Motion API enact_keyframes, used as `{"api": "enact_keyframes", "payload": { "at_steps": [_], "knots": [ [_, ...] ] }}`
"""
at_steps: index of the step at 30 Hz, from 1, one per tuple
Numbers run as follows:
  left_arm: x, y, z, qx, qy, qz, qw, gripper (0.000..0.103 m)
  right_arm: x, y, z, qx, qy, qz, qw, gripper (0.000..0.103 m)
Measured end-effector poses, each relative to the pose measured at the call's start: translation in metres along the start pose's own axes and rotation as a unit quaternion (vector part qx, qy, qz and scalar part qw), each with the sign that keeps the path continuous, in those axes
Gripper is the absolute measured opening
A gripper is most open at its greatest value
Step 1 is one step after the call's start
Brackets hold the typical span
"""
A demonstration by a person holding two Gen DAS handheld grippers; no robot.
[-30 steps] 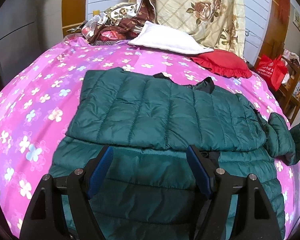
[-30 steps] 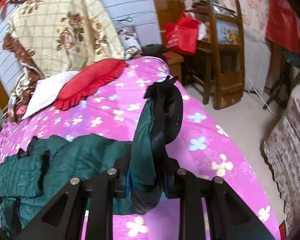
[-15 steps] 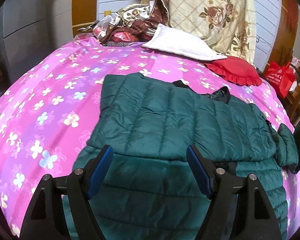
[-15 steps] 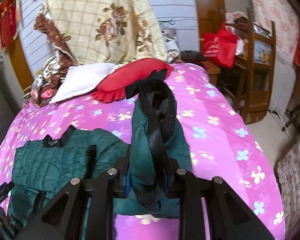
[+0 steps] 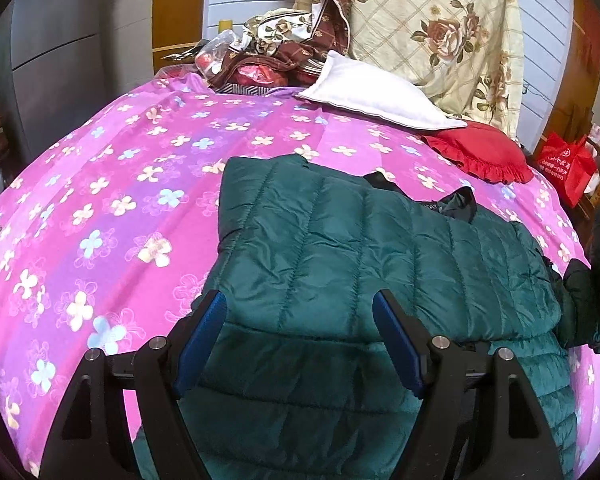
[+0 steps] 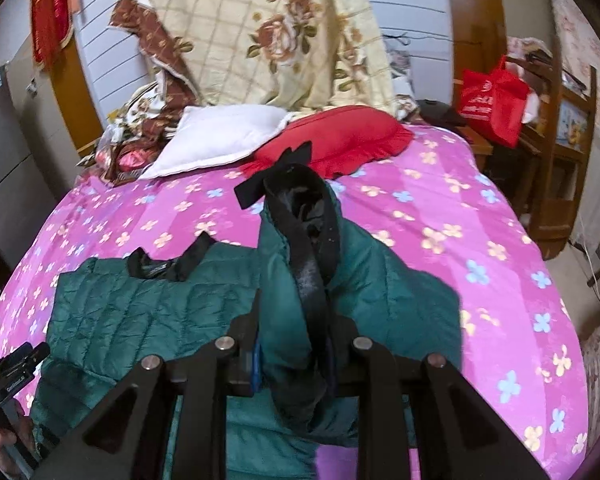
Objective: Fold large clothes
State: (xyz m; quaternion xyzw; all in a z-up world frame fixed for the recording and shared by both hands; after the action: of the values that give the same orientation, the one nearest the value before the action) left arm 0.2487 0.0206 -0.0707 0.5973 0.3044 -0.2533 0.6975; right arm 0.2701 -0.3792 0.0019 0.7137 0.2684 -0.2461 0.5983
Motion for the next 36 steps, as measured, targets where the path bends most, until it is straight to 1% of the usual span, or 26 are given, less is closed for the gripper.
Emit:
{"api": "enact_keyframes", "payload": {
  "at_steps": [14,21,26,31,36],
  "knots": [
    [0.007,0.001,-0.027,-0.017,0.003,-0.006,0.9998,0.06,0.04,-0.007,-0.094,-0.038,0.048,-0.036,0.997,0.023],
    [0.008,0.001,-0.039,-0.023,0.004,-0.006,0.9997,0.06,0.063,-0.017,-0.145,-0.044,0.089,-0.065,0.993,0.023],
    [0.01,0.001,-0.049,-0.027,0.005,-0.008,0.9996,0.059,0.08,-0.026,-0.185,-0.048,0.123,-0.089,0.987,0.023],
    [0.011,0.001,-0.063,-0.039,0.005,-0.009,0.9992,0.059,0.096,-0.041,-0.228,-0.046,0.166,-0.12,0.978,0.023],
    [0.016,0.0,-0.07,-0.048,0.003,-0.013,0.9988,0.06,0.111,-0.053,-0.26,-0.051,0.189,-0.142,0.97,0.023]
  ]
}}
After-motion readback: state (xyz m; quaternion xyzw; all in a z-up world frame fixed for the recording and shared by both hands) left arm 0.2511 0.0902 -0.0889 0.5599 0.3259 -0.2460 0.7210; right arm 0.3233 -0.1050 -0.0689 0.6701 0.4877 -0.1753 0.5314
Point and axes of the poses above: each gripper's, at about its wrist camera, not at the fingertips, and x roughly the way its jaws point, z to its right, y to its top, the point moved 10 cm from there along x, roughly the way its jaws point, and after that the axes turned 2 degrees about y, right-handed, at the moved point
